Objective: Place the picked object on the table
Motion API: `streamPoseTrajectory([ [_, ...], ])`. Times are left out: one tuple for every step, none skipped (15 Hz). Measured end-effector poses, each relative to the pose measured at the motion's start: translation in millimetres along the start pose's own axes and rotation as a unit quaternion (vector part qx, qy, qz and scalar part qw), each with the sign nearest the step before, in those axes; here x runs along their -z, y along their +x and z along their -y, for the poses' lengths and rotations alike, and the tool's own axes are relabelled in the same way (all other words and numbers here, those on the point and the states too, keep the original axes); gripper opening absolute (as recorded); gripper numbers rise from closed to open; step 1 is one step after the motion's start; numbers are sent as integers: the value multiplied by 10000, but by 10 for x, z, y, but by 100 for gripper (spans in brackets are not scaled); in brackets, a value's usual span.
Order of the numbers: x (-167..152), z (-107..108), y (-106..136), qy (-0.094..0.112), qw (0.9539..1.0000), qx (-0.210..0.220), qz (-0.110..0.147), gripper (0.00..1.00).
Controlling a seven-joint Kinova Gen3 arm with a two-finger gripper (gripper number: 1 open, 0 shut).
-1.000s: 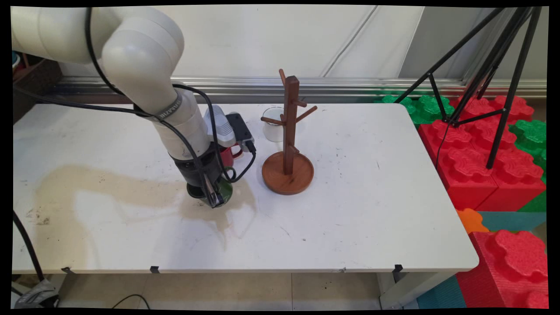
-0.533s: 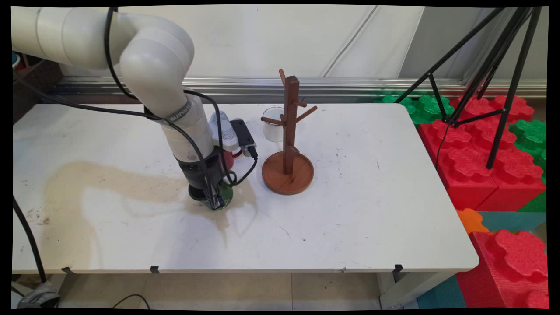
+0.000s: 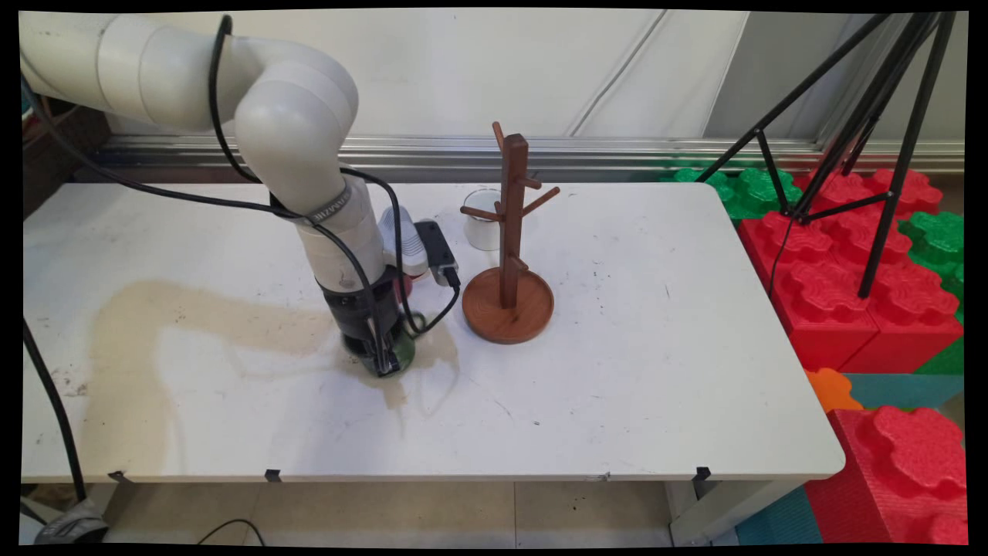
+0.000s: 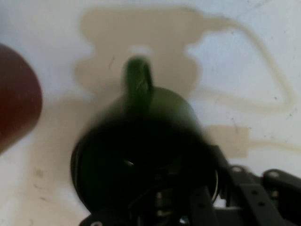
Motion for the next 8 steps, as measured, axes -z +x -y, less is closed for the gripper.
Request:
streamPoseTrajectory([
  [-10, -3, 5, -10, 10000, -11, 10, 100],
  [-21, -8, 14, -24, 10000, -32, 18, 100],
  [-29, -9, 29, -34, 10000, -61, 15, 100],
  [-35, -14, 27, -38, 10000, -61, 11, 100],
  [-40, -17, 41, -36, 10000, -84, -3, 100],
  [-41, -18, 46, -28, 9999, -94, -19, 100],
  [-39, -82, 45, -18, 10000, -93, -31, 100],
  [-38, -83, 44, -10, 9999, -97, -40, 100],
])
